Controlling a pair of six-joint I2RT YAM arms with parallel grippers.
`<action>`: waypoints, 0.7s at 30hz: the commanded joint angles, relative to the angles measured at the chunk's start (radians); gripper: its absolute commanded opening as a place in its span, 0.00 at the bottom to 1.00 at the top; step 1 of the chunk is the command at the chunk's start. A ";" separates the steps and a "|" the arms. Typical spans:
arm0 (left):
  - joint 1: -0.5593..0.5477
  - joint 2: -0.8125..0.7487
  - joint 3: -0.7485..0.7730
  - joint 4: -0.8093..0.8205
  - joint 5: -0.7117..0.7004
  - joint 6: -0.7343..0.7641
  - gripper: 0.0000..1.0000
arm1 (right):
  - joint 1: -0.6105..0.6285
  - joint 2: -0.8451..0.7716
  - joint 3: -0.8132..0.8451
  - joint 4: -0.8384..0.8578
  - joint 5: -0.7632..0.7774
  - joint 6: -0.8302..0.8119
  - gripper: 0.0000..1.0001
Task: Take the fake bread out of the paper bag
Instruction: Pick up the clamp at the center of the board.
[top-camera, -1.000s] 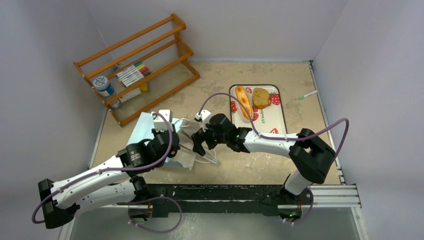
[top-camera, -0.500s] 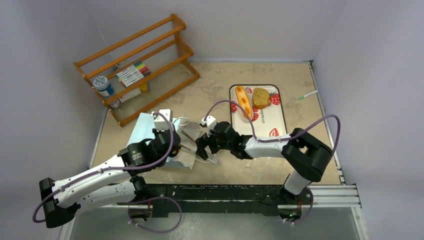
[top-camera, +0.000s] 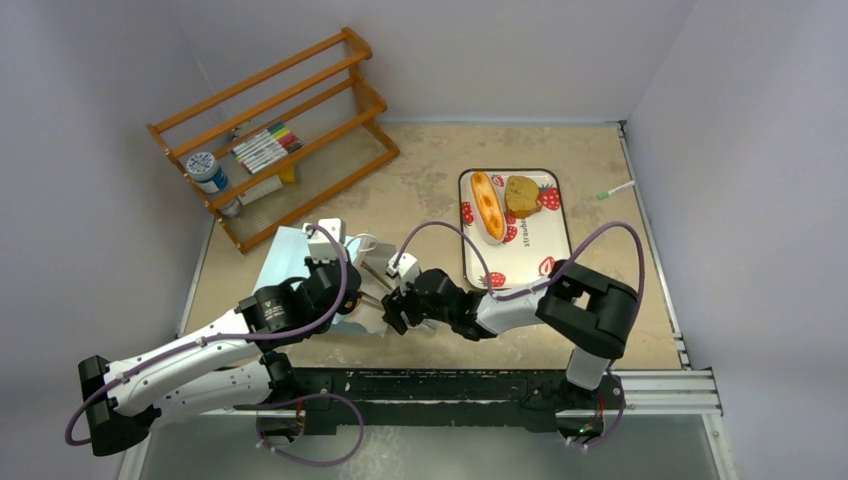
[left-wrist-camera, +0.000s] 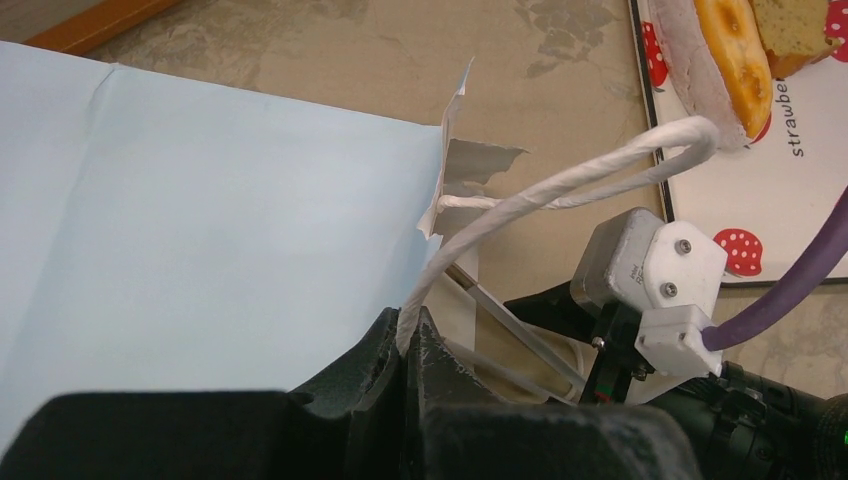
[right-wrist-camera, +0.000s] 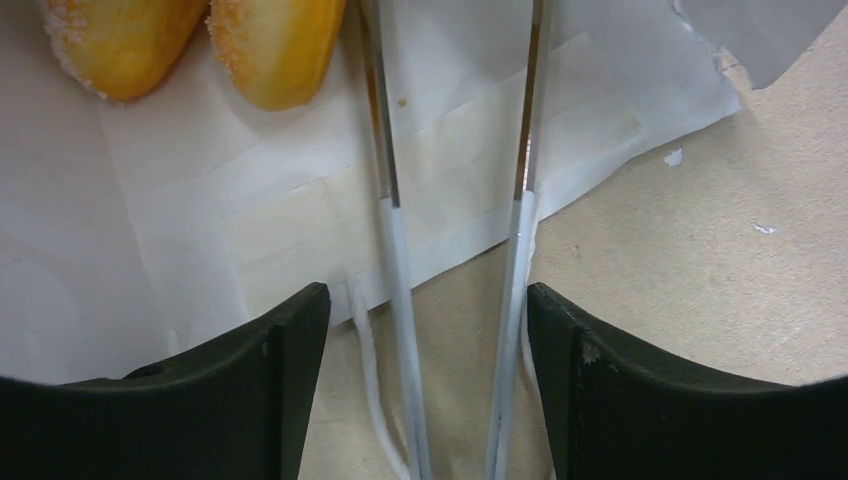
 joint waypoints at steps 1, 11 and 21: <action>-0.004 -0.005 0.040 -0.002 -0.035 -0.003 0.00 | 0.006 0.022 -0.011 0.101 0.057 -0.029 0.69; -0.004 -0.016 0.038 -0.008 -0.041 -0.011 0.00 | 0.020 0.066 0.059 0.018 0.137 -0.070 0.31; -0.004 -0.054 0.020 -0.004 -0.074 -0.001 0.00 | 0.019 -0.086 0.094 -0.250 0.169 -0.049 0.29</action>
